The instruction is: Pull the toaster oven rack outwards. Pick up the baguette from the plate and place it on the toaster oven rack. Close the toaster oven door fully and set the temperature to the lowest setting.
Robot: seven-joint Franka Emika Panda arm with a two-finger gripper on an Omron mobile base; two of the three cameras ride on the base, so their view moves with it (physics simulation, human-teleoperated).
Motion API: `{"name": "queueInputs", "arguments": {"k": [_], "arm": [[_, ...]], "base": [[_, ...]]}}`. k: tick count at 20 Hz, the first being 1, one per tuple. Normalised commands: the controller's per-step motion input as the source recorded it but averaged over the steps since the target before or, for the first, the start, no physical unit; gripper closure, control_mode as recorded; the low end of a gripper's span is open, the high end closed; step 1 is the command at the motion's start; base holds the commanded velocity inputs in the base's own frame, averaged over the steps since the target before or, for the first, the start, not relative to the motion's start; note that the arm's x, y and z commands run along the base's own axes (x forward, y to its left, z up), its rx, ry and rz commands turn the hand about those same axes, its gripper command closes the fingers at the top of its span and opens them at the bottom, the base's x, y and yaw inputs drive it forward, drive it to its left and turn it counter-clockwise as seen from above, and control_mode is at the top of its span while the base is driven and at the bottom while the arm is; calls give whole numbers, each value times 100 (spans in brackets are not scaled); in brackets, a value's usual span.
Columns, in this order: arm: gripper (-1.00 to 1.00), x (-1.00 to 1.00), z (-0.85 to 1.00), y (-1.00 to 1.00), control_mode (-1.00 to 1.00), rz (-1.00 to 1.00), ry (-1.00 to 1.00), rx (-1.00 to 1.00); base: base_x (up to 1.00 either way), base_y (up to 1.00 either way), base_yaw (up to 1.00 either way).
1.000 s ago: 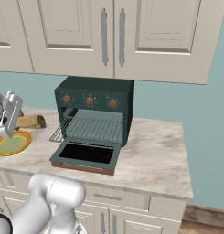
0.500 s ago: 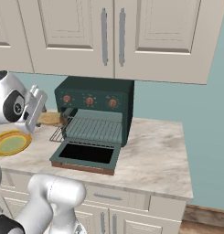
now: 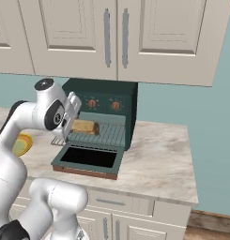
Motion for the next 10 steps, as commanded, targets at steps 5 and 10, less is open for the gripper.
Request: {"name": "queueInputs", "arguments": {"k": [5, 10], "arm": [[100, 37, -37, -48, -100, 5, 0, 0], [100, 17, -52, -1, -100, 17, 0, 0]], "base": [[0, 0, 0], [0, 0, 0]]}}
